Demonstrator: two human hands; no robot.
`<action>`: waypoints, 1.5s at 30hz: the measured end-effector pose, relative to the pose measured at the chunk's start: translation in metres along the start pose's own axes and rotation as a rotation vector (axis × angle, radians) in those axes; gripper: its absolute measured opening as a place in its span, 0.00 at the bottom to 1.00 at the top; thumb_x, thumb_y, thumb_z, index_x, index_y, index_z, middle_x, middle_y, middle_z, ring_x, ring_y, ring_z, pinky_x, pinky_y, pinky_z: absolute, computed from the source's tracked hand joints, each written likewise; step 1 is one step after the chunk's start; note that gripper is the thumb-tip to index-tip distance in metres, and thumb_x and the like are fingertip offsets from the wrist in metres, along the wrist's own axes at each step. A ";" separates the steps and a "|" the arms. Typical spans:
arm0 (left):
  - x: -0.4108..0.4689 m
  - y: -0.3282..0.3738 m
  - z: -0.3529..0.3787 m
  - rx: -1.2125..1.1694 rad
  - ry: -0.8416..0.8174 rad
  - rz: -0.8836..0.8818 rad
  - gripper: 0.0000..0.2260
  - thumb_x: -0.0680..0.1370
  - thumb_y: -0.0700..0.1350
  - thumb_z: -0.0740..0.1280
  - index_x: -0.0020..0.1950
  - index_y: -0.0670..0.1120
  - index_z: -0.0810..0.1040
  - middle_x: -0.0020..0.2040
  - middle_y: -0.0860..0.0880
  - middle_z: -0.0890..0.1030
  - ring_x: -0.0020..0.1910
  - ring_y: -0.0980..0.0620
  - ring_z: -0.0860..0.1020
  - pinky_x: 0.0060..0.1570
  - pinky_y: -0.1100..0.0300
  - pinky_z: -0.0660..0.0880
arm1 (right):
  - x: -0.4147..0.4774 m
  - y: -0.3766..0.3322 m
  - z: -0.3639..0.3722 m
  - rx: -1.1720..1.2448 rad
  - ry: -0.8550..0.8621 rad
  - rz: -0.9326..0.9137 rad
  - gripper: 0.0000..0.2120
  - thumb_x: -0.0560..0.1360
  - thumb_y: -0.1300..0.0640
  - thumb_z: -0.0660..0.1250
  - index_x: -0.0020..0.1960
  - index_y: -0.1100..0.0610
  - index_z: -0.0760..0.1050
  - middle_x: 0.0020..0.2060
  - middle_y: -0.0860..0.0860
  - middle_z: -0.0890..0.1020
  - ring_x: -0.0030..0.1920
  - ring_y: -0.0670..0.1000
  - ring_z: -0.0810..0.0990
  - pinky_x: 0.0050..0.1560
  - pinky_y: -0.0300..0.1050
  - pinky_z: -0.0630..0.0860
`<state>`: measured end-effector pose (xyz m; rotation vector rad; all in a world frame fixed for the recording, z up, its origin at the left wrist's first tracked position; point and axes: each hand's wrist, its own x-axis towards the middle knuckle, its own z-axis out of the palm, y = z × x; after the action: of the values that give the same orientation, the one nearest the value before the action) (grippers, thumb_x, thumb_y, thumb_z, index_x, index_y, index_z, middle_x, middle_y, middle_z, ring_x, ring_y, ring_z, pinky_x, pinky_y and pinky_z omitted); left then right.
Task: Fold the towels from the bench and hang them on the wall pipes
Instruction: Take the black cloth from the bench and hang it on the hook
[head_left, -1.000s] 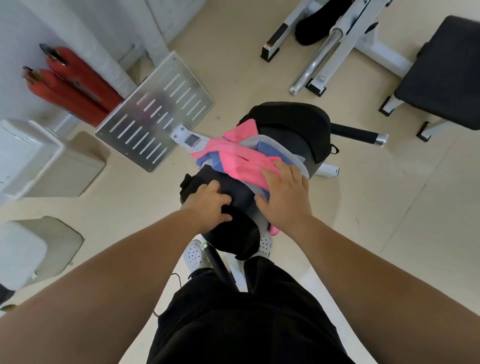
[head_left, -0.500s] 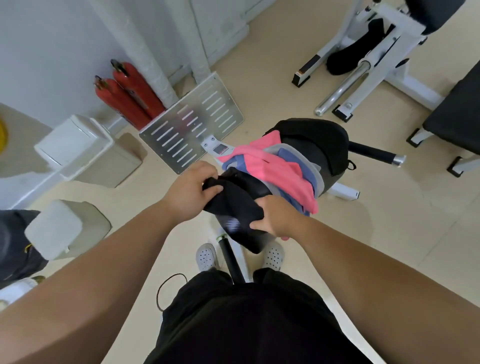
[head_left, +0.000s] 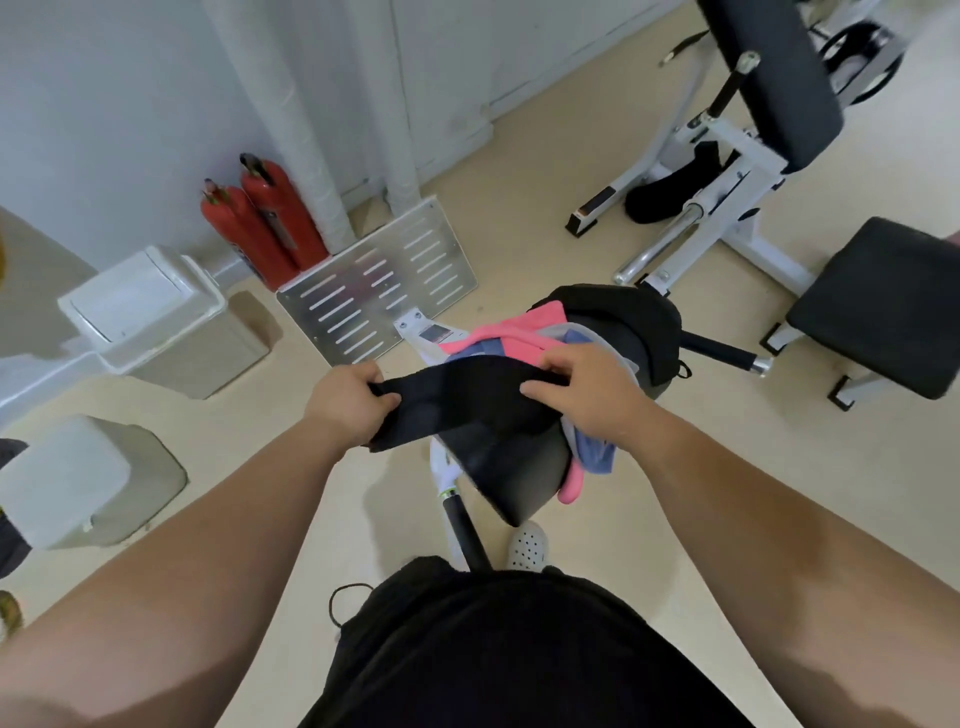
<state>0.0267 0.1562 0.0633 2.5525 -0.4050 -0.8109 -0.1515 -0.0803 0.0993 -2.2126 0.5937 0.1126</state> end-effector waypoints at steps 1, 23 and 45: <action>-0.003 -0.001 -0.002 0.012 -0.014 -0.005 0.10 0.74 0.49 0.73 0.42 0.48 0.74 0.44 0.47 0.80 0.49 0.39 0.80 0.48 0.47 0.80 | 0.001 -0.012 -0.001 0.004 -0.013 -0.031 0.07 0.76 0.48 0.72 0.40 0.48 0.79 0.34 0.44 0.80 0.38 0.45 0.77 0.41 0.41 0.72; -0.002 0.160 0.088 -0.004 -0.152 0.311 0.08 0.81 0.43 0.66 0.42 0.46 0.72 0.38 0.47 0.76 0.41 0.40 0.76 0.41 0.52 0.69 | 0.062 0.114 -0.069 0.074 0.036 0.295 0.24 0.78 0.42 0.67 0.70 0.53 0.74 0.63 0.50 0.78 0.61 0.52 0.78 0.63 0.50 0.75; 0.024 0.182 0.128 0.023 -0.138 0.092 0.05 0.80 0.42 0.66 0.45 0.43 0.73 0.41 0.43 0.79 0.44 0.41 0.77 0.48 0.47 0.73 | 0.103 0.257 -0.081 0.036 0.183 0.663 0.39 0.63 0.41 0.81 0.67 0.52 0.70 0.65 0.56 0.72 0.63 0.62 0.73 0.61 0.58 0.76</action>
<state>-0.0570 -0.0504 0.0452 2.4871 -0.5733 -0.9556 -0.1855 -0.3210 -0.0561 -1.9216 1.4010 0.2385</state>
